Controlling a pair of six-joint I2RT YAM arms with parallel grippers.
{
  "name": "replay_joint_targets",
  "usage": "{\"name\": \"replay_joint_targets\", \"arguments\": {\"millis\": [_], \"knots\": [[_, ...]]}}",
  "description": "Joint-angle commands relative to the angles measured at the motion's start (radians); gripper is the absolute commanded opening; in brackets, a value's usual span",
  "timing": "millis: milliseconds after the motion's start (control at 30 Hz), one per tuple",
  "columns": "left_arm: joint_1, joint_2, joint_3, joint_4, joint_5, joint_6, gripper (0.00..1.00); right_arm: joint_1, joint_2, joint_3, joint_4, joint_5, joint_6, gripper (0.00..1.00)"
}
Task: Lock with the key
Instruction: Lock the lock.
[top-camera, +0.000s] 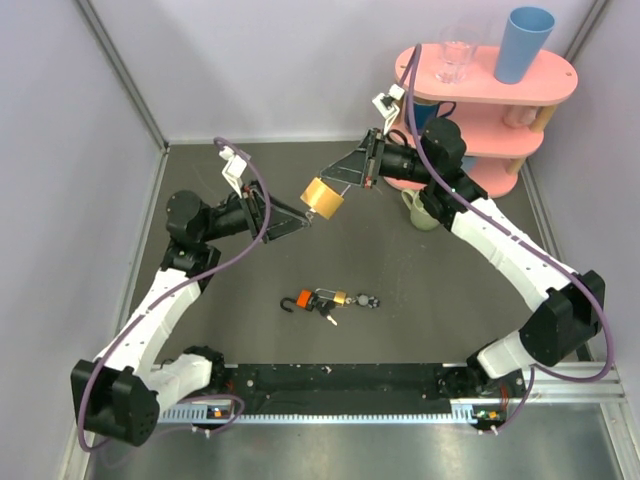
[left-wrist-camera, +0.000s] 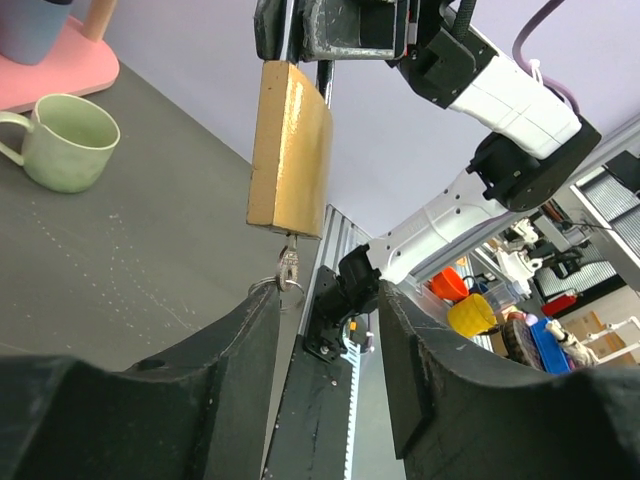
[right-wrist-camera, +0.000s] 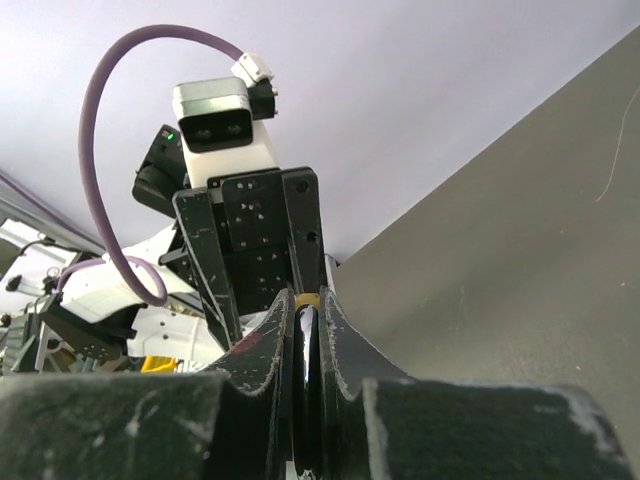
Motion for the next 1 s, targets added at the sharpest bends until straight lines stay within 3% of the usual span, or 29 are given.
{"name": "replay_joint_targets", "arguments": {"millis": [0,300,533,567,967], "knots": [[-0.039,0.025,0.003,0.054,-0.028,0.027,0.47,-0.003,-0.038,0.013,0.128,0.009,0.034,0.00],[-0.079,0.071,0.012,0.086,-0.065,0.025,0.33,-0.005,-0.051,-0.007,0.131,0.015,0.032,0.00],[-0.081,0.066,0.004,0.094,-0.066,0.022,0.07,-0.005,-0.061,-0.018,0.124,0.026,0.023,0.00],[-0.081,0.063,0.000,0.092,-0.068,0.022,0.00,-0.005,-0.064,-0.018,0.125,0.028,0.023,0.00],[-0.081,0.048,-0.019,0.077,-0.080,0.033,0.00,-0.003,-0.069,-0.023,0.114,0.038,0.009,0.00]]}}
